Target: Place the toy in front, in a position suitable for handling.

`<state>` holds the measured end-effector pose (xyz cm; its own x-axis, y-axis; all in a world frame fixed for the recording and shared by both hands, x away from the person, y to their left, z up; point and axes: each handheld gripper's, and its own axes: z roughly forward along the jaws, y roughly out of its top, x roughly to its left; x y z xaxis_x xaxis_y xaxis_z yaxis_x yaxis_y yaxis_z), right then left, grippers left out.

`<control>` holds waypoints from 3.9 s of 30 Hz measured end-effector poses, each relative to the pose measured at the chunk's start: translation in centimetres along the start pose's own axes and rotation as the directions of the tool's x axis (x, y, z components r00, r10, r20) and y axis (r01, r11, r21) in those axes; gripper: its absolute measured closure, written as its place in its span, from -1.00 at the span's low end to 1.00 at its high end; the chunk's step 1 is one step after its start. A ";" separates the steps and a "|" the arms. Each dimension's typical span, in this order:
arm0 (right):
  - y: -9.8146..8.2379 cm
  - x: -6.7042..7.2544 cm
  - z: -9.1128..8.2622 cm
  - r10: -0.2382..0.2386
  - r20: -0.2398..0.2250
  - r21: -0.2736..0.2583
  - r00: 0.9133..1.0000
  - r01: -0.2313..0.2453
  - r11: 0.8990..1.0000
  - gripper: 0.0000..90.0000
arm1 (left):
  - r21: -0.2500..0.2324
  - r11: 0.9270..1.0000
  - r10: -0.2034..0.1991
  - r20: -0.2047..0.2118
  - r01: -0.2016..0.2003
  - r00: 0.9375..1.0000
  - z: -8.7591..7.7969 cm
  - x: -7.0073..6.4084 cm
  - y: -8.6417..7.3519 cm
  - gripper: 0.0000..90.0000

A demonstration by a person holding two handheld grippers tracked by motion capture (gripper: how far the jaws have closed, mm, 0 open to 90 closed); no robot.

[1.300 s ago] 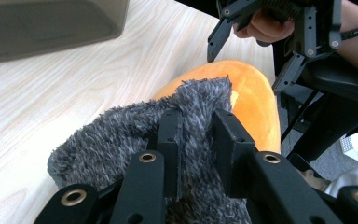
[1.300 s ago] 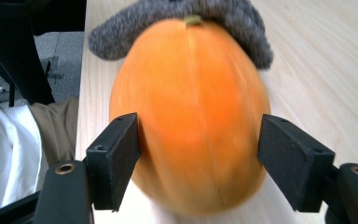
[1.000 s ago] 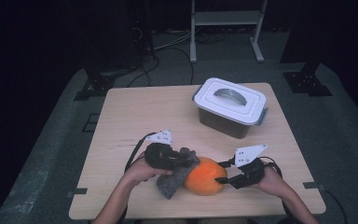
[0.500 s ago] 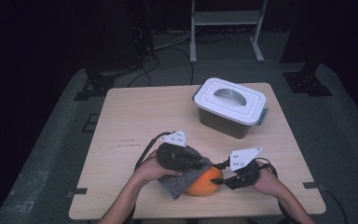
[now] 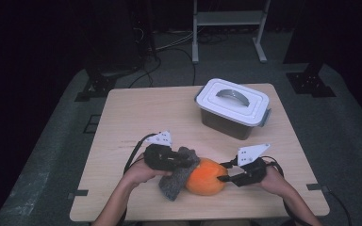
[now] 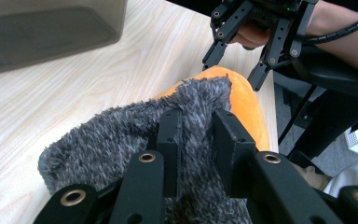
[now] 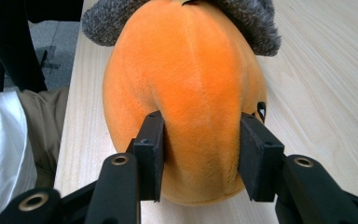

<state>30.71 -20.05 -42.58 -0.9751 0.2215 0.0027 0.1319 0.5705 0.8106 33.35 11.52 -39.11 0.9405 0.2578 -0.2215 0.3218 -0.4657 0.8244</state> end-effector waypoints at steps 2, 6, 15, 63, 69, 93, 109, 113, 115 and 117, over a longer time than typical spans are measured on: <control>0.1 0.0 0.1 0.011 -0.008 0.002 1.000 -0.011 1.000 0.14 | -0.004 1.000 -0.006 0.005 0.006 1.000 0.2 0.0 -0.1 0.62; 0.4 0.1 0.1 0.056 -0.009 0.009 0.998 -0.056 0.998 -0.28 | -0.011 1.000 -0.012 0.024 0.012 1.000 0.8 0.0 0.0 0.62; 2.9 1.3 0.9 0.009 0.008 0.026 1.000 -0.010 1.000 -0.51 | -0.004 1.000 0.004 0.036 -0.004 0.999 1.7 -0.5 0.8 0.62; 1.8 0.9 -1.5 0.096 0.035 0.063 0.995 -0.098 0.993 -0.62 | -0.030 0.999 0.032 0.086 -0.029 0.996 3.7 -1.4 2.2 0.60; 2.9 1.4 0.1 0.072 0.061 0.100 0.996 -0.077 0.992 -0.71 | -0.032 0.999 0.030 0.089 -0.027 0.996 4.1 -1.5 2.1 0.60; 4.1 -0.2 4.0 0.012 -0.069 -0.075 0.998 -0.017 0.997 0.02 | -0.087 0.995 0.043 -0.003 -0.043 0.999 -0.4 -1.0 1.4 0.60; 1.4 -1.2 1.4 0.030 -0.061 -0.063 0.998 -0.034 0.997 -0.01 | -0.068 0.997 0.029 0.004 -0.029 1.000 -0.3 -0.6 0.5 0.60; 0.9 -1.4 0.9 0.046 -0.058 -0.068 0.997 -0.050 0.996 0.00 | -0.063 0.998 0.023 -0.009 -0.024 1.000 -0.5 -0.5 0.4 0.60; 0.7 -1.5 0.9 0.051 -0.056 -0.076 0.997 -0.056 0.996 0.00 | -0.061 0.998 0.022 -0.011 -0.023 1.000 -0.4 -0.5 0.5 0.61; 0.7 -1.5 1.0 0.061 -0.057 -0.081 0.996 -0.066 0.995 -0.01 | -0.059 0.998 0.028 -0.010 -0.028 1.000 -0.3 -0.6 0.7 0.61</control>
<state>32.43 -19.23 -42.60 -0.9738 0.2108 0.0858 0.1811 0.4892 0.8532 33.01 11.25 -38.22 0.9479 0.2530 -0.1937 0.2882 -0.4217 0.8597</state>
